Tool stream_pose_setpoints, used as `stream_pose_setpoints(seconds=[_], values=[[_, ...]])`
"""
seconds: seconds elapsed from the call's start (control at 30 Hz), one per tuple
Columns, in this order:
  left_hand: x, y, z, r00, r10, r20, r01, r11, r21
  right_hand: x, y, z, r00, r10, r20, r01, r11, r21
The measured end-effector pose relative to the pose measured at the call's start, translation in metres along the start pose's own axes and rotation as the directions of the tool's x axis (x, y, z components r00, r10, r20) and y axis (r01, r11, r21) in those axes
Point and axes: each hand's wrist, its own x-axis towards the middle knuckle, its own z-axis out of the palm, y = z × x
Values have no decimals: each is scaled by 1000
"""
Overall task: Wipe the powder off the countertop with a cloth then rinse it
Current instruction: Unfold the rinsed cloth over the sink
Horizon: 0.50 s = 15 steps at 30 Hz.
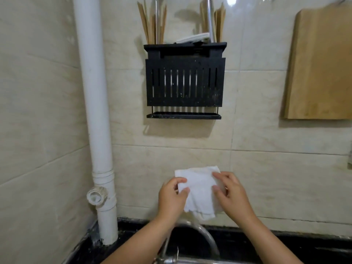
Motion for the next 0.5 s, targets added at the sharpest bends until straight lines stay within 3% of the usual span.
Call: stream_pose_setpoints(seconds=[0.1, 0.23, 0.4, 0.5], values=[[45, 32, -13, 981, 193, 9, -192, 968, 161, 52, -25, -8, 995, -41, 93, 47, 996, -72], [108, 74, -18, 941, 330, 82, -339, 890, 305, 119, -56, -12, 998, -68, 2, 67, 984, -164], [165, 98, -7, 960, 235, 153, -277, 877, 392, 175, -69, -11, 987, 160, -17, -151, 881, -449], [182, 98, 0, 956, 189, 226, -274, 852, 446, 199, -59, -8, 980, 199, -24, -190, 884, -428]])
